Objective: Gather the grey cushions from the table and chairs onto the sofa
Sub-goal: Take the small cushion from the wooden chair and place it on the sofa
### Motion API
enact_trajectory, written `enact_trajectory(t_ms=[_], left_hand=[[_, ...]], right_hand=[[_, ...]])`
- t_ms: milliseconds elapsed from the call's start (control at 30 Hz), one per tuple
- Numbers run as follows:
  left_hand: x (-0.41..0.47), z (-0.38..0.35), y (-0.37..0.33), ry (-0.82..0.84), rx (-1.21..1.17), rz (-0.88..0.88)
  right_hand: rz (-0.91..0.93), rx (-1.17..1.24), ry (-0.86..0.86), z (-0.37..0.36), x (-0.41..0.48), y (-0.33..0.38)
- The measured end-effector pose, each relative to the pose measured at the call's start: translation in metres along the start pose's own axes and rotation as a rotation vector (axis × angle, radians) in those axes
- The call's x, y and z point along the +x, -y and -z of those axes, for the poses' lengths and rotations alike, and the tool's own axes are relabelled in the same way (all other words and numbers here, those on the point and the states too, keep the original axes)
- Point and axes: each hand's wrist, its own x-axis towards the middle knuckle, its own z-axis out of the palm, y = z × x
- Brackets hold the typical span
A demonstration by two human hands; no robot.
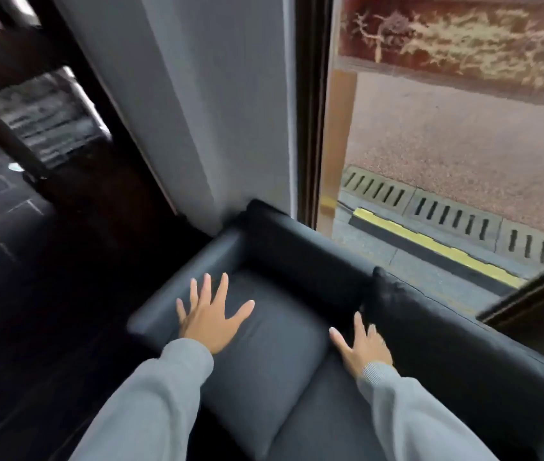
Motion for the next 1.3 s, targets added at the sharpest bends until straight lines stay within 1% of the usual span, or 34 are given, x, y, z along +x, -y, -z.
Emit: enact_trajectory(t_ms=[67,167,267,367,500,667,733,800,967,1133,1300], left_hand=[[-0.032,0.047,0.071,-0.057,-0.011,0.085],[-0.097,0.112,0.184,-0.137,-0.004,0.221],[-0.174,0.159,0.299,-0.22,-0.006,0.377],[-0.26,0.191,0.404,-0.262,0.001,0.542],[-0.373,0.217,0.516,-0.299,-0.024,0.766],[-0.482,0.233,0.617,-0.372,-0.027,0.953],[-0.523,0.23,0.658,-0.4,-0.059,1.057],[-0.536,0.231,0.677,-0.386,-0.076,1.078],[-0.582,0.237,0.76,-0.391,-0.116,1.243],[-0.608,0.278,0.852,-0.432,-0.137,1.367],[-0.621,0.307,0.94,-0.484,-0.172,1.508]], right_hand=[[0.209,-0.102,-0.022,-0.011,-0.036,0.093],[0.446,-0.182,-0.052,-0.042,-0.107,0.219],[0.625,-0.25,-0.071,-0.086,-0.198,0.325],[0.759,-0.337,-0.062,-0.141,-0.299,0.406],[0.982,-0.49,-0.064,-0.21,-0.431,0.486],[1.262,-0.589,-0.048,-0.288,-0.565,0.574],[1.386,-0.644,-0.019,-0.337,-0.616,0.607],[1.444,-0.67,-0.015,-0.357,-0.638,0.62],[1.599,-0.803,0.036,-0.44,-0.706,0.688],[1.689,-0.774,0.063,-0.505,-0.764,0.785],[1.79,-0.807,0.154,-0.564,-0.818,0.865]])
